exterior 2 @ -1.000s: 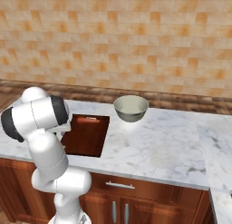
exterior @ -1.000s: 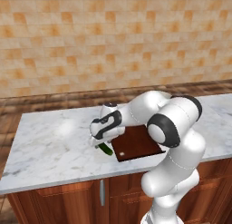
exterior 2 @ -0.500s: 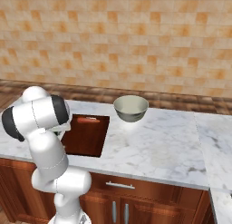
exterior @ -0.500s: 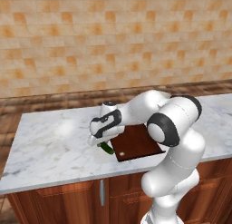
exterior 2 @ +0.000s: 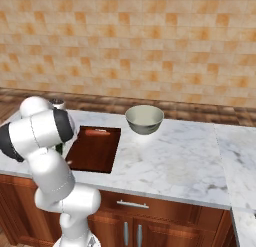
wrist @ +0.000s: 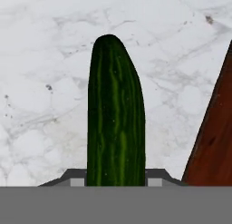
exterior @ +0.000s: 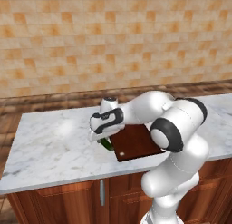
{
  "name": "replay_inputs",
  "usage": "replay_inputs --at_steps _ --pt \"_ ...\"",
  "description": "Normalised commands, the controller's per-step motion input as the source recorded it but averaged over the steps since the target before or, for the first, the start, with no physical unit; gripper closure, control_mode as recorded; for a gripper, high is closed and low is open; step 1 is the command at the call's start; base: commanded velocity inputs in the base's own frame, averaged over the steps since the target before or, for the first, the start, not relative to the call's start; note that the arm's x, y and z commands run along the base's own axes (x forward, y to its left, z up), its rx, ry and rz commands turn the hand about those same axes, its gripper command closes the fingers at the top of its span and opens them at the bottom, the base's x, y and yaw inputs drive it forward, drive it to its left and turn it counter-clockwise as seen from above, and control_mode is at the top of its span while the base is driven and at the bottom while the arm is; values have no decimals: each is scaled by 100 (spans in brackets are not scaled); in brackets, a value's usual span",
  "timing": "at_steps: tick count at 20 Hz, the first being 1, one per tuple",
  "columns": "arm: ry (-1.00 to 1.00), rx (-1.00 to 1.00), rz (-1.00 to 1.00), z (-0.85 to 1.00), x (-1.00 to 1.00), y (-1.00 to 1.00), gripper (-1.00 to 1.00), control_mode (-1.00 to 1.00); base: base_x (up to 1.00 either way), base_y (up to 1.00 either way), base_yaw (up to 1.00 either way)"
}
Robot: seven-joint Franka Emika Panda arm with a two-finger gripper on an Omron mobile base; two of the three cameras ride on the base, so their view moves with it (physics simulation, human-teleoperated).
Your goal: Place the two vegetables and bowl onto the tray for setting up a vegetable dip station.
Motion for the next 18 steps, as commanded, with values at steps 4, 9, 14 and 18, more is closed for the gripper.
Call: replay_inputs --at_steps 4,9,14,18 --pt "-2 0 -14 56 -17 0 100 -100 0 0 0" --pt "-3 0 -17 62 -15 -1 100 -100 0 0 0" --pt "0 1 -21 56 -11 -11 100 -100 0 0 0" --pt "0 2 -28 49 -9 -24 100 -100 0 0 0"
